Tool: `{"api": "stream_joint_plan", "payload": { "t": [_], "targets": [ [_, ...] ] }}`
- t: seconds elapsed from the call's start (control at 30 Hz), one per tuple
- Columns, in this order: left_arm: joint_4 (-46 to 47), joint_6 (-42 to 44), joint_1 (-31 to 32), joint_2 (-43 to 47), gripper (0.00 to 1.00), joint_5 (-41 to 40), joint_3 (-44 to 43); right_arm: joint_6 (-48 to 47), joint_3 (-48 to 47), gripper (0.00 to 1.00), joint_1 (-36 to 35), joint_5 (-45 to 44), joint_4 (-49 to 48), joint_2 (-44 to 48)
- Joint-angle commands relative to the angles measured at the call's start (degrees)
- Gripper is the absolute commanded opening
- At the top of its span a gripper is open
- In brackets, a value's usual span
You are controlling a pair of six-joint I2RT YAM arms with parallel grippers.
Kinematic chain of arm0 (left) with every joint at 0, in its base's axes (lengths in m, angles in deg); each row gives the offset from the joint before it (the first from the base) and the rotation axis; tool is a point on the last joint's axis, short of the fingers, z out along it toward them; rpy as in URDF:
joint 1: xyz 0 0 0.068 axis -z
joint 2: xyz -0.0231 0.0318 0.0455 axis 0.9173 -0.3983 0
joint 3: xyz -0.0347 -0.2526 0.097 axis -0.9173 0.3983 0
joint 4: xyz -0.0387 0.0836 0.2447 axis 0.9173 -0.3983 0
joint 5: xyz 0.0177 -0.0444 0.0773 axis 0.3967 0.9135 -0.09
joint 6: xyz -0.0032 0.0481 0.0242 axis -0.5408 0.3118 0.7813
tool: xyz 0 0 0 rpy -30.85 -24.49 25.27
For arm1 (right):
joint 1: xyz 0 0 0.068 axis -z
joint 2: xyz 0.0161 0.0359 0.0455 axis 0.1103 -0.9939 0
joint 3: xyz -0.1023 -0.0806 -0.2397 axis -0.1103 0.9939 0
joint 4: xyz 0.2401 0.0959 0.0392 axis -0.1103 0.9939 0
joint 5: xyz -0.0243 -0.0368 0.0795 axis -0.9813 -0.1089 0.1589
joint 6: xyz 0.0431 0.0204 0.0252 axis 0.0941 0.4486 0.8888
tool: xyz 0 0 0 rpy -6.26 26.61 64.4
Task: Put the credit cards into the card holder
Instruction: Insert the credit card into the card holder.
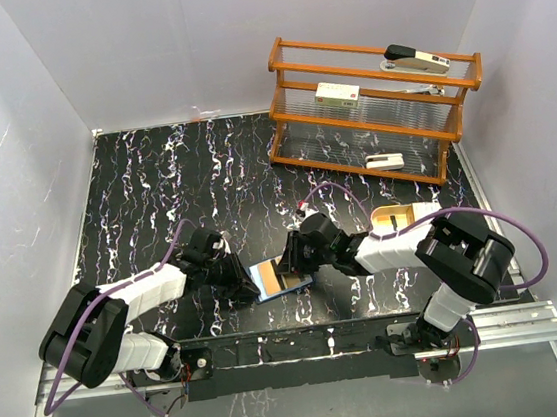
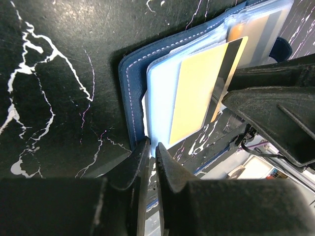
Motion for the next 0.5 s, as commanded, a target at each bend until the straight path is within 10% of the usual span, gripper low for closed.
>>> {"api": "stream_joint_plan", "payload": {
  "t": [0.0,0.47],
  "targets": [
    [-2.61,1.56,0.04,0.2,0.11,-1.18,-1.78,-2.56,-2.37,0.23,-0.6,-1.08,3.3,-0.36],
    [-4.18,2.7,0.05,-1.13,0.11,-1.91,-4.87,-5.13,-6.39,0.11,-0.95,4.25,3.07,-5.42]
  ]
}}
